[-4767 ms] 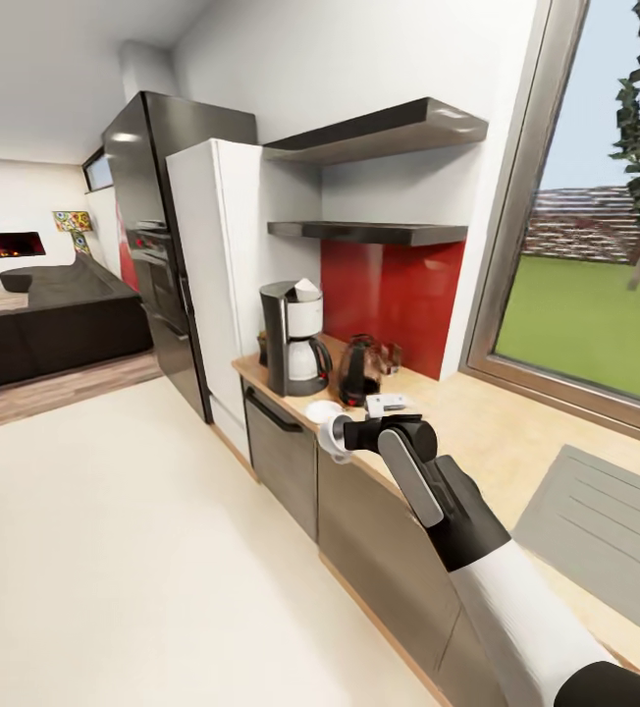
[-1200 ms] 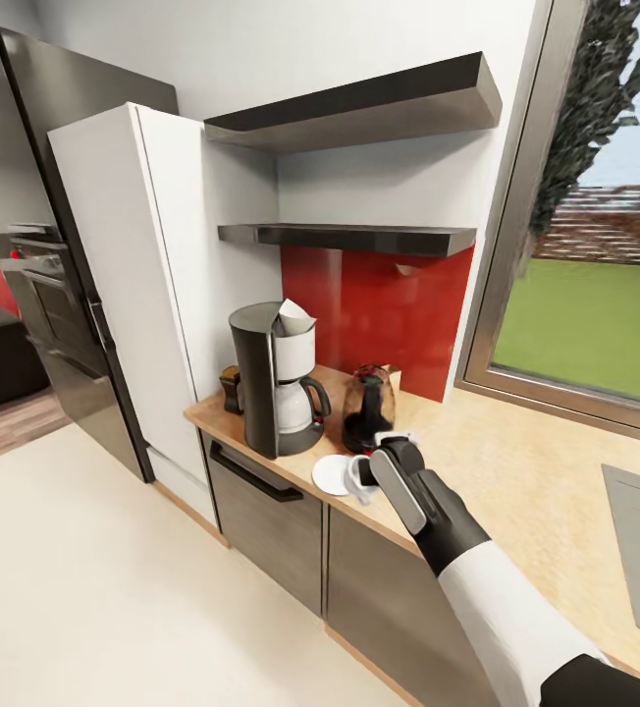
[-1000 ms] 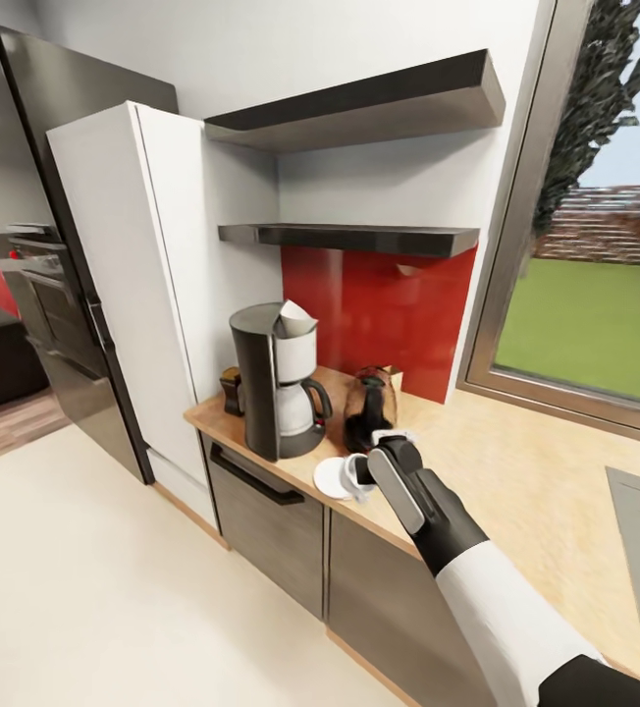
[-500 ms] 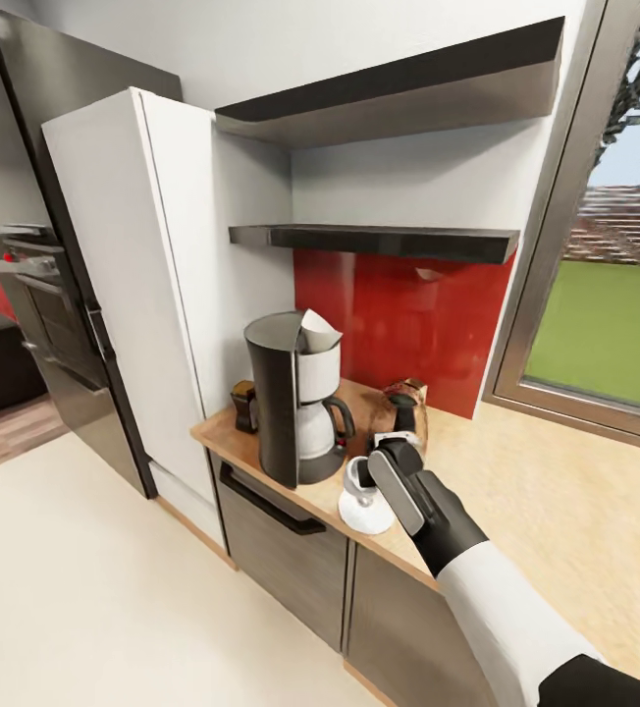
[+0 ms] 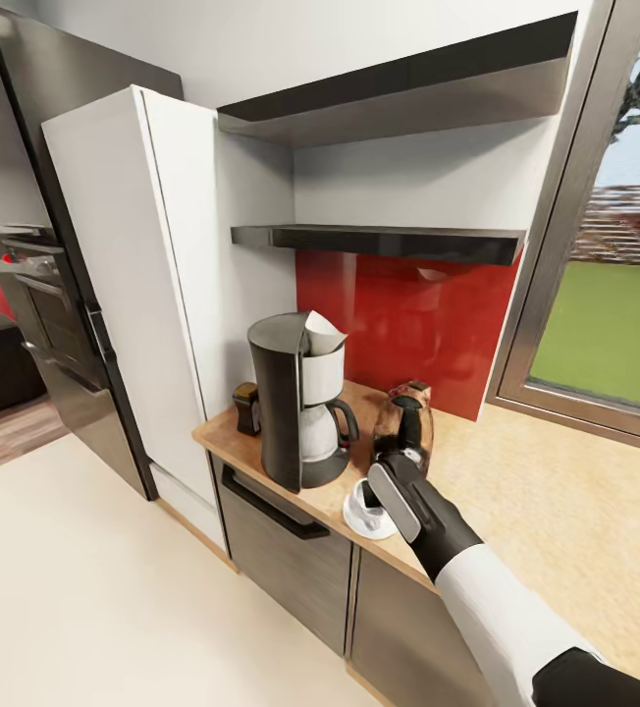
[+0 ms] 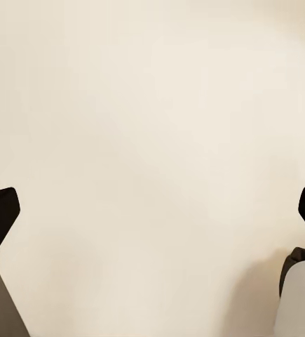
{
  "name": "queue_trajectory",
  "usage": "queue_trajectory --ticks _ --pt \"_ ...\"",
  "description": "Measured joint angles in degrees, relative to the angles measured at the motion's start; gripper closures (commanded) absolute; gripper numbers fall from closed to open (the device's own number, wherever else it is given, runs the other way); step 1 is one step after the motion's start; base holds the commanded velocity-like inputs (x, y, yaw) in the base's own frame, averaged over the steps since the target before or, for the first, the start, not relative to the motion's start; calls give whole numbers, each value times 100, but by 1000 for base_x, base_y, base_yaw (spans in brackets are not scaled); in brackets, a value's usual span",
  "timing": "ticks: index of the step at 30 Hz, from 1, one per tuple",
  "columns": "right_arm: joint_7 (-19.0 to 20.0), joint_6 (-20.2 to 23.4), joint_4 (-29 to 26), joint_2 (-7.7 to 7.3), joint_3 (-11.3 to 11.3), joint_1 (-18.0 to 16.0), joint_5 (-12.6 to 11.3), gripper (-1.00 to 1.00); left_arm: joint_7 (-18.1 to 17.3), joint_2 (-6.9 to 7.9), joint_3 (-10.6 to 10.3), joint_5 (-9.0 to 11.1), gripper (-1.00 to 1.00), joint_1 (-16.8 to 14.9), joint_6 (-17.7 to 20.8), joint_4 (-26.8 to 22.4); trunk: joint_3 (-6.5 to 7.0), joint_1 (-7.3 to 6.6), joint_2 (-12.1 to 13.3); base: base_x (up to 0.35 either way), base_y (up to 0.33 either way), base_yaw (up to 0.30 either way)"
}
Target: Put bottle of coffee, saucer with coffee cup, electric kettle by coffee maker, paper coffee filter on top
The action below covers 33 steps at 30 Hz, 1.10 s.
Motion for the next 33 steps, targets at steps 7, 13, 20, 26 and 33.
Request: queue_trajectory --ticks 7,13,20,26,33 --pt "-5 1 349 -1 -1 0 -8 100 0 0 -3 0 -100 0 0 0 0 0 0 0 0 0" --pt "0 0 427 -15 -3 0 -6 100 0 0 -2 0 -100 0 0 0 0 0 0 0 0 0" --pt "0 0 434 -12 -3 0 -6 100 0 0 0 0 -100 0 0 0 0 -1 -1 47 0 0" --pt "0 0 435 -15 -3 0 -6 100 0 0 0 0 -100 0 -8 0 0 -1 -1 171 0 0" --pt "-2 -1 435 -16 -3 0 -7 100 0 0 0 0 -100 0 -9 0 0 0 0 19 0 0"
